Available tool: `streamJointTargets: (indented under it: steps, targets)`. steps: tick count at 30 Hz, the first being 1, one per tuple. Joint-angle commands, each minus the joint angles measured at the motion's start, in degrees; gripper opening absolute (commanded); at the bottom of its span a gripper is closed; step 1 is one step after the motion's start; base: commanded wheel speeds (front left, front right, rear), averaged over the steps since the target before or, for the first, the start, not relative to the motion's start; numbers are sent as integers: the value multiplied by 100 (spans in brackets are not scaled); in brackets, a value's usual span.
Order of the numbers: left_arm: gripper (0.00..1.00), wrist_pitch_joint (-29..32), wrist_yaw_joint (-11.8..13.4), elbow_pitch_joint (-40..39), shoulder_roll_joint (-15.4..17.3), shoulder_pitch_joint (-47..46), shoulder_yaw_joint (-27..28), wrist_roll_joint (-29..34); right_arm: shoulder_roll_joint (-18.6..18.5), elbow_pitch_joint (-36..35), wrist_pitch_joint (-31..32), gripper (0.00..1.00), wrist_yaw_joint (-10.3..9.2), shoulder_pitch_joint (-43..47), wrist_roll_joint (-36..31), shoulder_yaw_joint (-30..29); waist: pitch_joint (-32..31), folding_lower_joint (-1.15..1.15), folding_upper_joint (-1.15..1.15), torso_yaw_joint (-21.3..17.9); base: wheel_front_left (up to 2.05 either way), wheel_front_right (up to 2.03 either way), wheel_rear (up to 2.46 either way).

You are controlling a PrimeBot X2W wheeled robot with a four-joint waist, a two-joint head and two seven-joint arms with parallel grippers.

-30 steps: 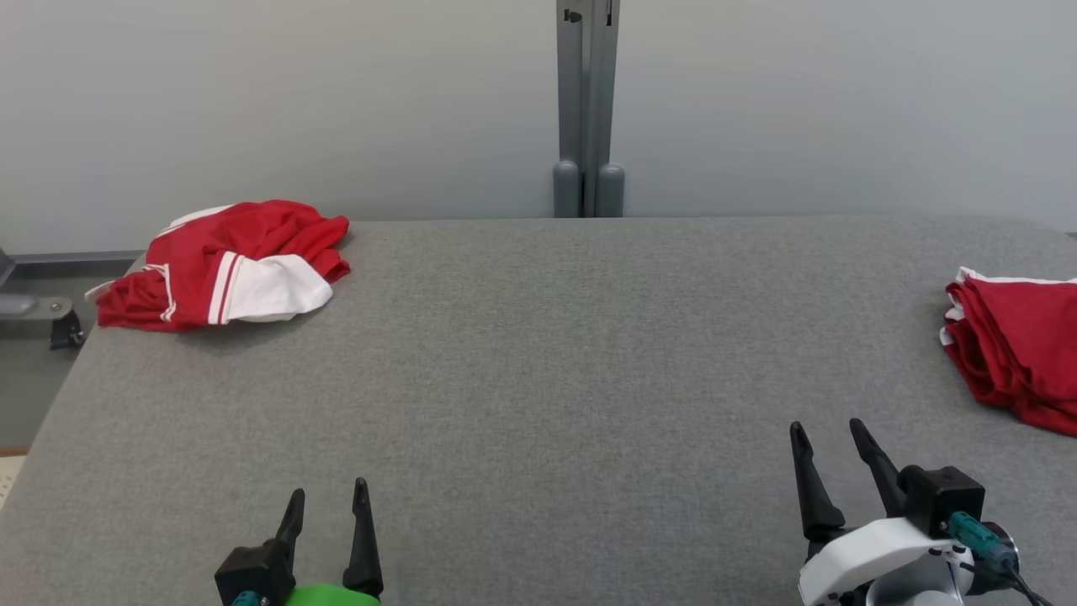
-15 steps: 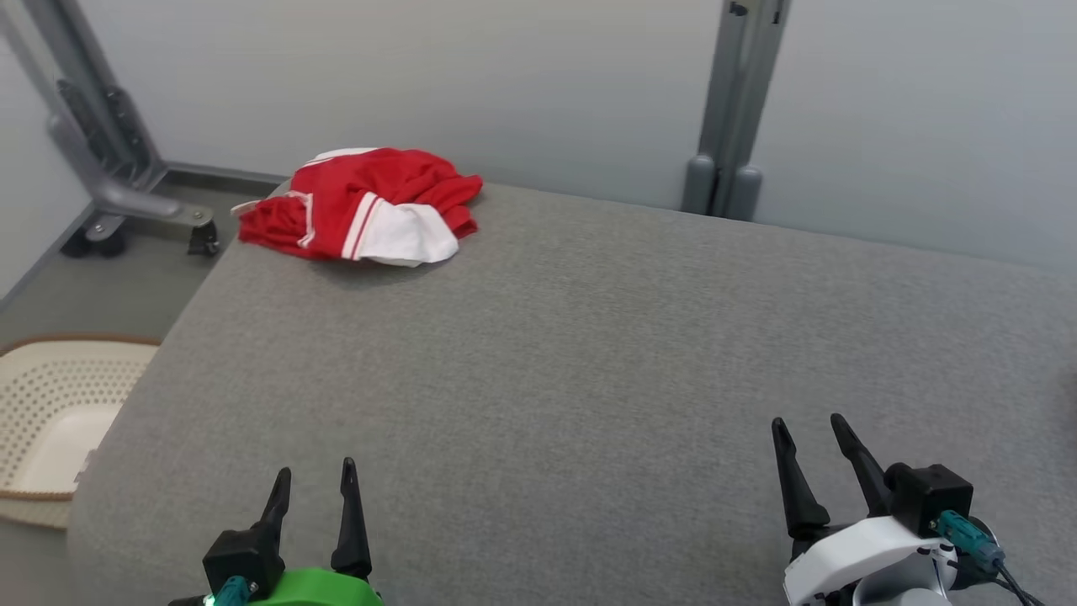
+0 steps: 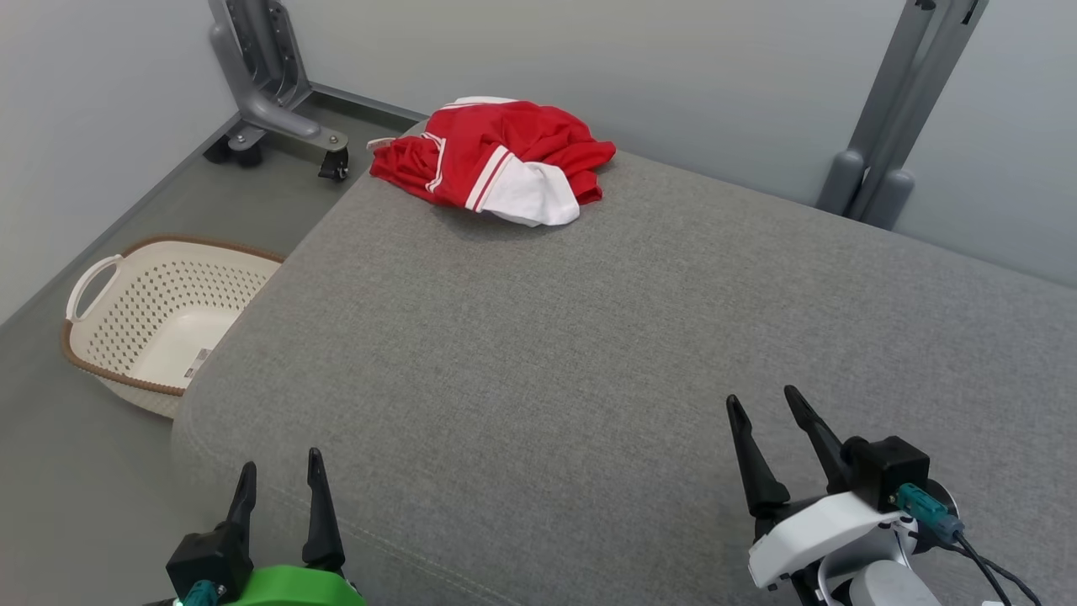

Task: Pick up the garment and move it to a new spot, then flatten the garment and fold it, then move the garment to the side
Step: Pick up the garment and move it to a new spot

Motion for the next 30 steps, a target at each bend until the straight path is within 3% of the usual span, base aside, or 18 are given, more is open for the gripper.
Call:
streamJointTargets:
  steps: [1, 8, 14, 18, 23, 30]
  targets:
    - [100, -1, 40, -37, -6, 92, 13, -5, -24, 31, -22, 100, -9, -65, -38, 24, 112, 0, 0, 103, 0, 0, 0]
    - [100, -1, 31, -119, -27, 198, 20, 5, -23, 24, -21, 100, -9, -113, -37, 103, 171, 0, 0, 137, 0, 0, 0]
    - [100, -1, -100, -38, -19, -74, -105, 111, -23, -199, -21, 100, -9, 57, -100, -175, 288, 0, 0, 166, 0, 0, 0]
    - [100, -1, -110, -333, 103, -491, 153, 20, -27, -451, 14, 100, -9, -171, -271, -194, 766, 0, 0, -231, 0, 0, 0]
    - [100, 31, -190, -623, 691, -1445, 471, 188, -27, -759, 176, 100, -9, -496, -531, -223, 1363, 0, 0, -797, 0, 0, 0]
    - [100, 736, -549, -397, 1728, -3359, 404, 603, -25, -1192, 393, 100, -9, -852, -838, -340, 2125, 0, 0, -1515, 0, 0, 0]
